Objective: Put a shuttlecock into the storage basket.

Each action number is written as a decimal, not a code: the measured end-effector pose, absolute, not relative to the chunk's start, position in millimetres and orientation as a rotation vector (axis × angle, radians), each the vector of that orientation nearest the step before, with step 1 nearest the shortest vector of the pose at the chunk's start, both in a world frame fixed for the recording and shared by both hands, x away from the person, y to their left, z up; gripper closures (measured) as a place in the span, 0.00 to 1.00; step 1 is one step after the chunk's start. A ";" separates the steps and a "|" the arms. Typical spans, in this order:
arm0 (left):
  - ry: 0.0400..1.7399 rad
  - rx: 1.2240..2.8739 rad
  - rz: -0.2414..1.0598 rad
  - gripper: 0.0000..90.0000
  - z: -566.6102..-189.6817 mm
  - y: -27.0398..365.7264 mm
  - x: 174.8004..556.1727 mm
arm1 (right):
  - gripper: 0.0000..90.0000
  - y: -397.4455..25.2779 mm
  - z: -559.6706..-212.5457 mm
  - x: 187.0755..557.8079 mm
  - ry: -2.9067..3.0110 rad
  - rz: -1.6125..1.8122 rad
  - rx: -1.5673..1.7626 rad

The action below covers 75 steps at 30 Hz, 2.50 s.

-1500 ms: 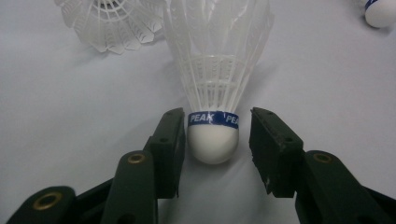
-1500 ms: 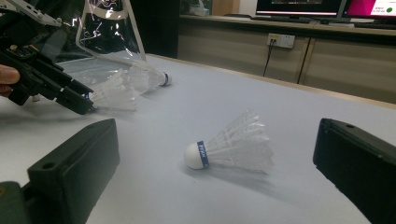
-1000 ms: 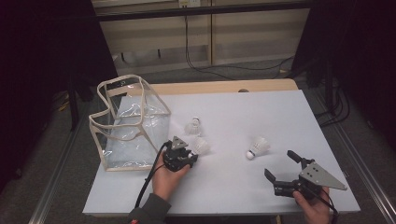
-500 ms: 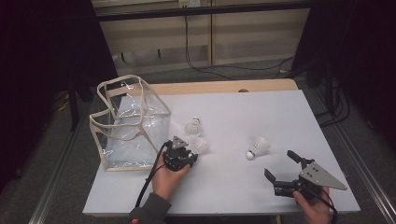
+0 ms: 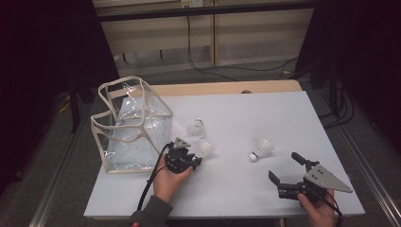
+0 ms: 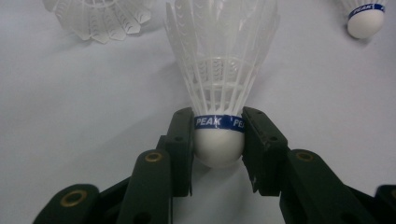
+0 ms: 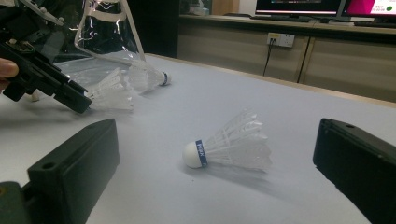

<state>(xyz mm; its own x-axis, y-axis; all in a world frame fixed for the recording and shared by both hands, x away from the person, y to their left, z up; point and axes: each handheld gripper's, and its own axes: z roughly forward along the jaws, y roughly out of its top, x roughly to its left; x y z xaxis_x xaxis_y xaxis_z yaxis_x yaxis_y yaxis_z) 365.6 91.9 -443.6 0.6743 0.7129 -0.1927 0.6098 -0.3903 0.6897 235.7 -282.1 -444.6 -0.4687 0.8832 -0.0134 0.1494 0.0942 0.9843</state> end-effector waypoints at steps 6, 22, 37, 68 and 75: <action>1.002 2.129 0.142 0.73 -434.6 90.3 362.7 | 0.01 -282.4 -444.6 236.0 1.720 1.428 1.020; 0.985 2.134 0.072 0.73 -421.4 92.3 360.2 | 0.01 -282.9 -445.1 236.7 1.720 1.426 1.027; 0.980 2.154 0.054 0.73 -404.5 94.7 362.4 | 0.01 -283.4 -445.0 236.6 1.720 1.430 1.028; 0.993 2.153 0.030 0.73 -369.7 106.0 370.2 | 0.01 -283.4 -445.1 236.6 1.721 1.431 1.030; 0.998 2.154 0.029 0.73 -361.0 107.7 372.4 | 0.01 -283.6 -445.0 236.6 1.719 1.430 1.027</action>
<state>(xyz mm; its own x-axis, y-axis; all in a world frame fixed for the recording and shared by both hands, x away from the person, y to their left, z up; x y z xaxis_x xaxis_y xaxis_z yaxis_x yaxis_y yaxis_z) 372.4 107.7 -361.0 0.6957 0.6644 -0.2730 0.6476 -0.4155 0.6387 236.6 -283.6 -445.0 -0.4679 0.8838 -0.0086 0.1524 0.0903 0.9842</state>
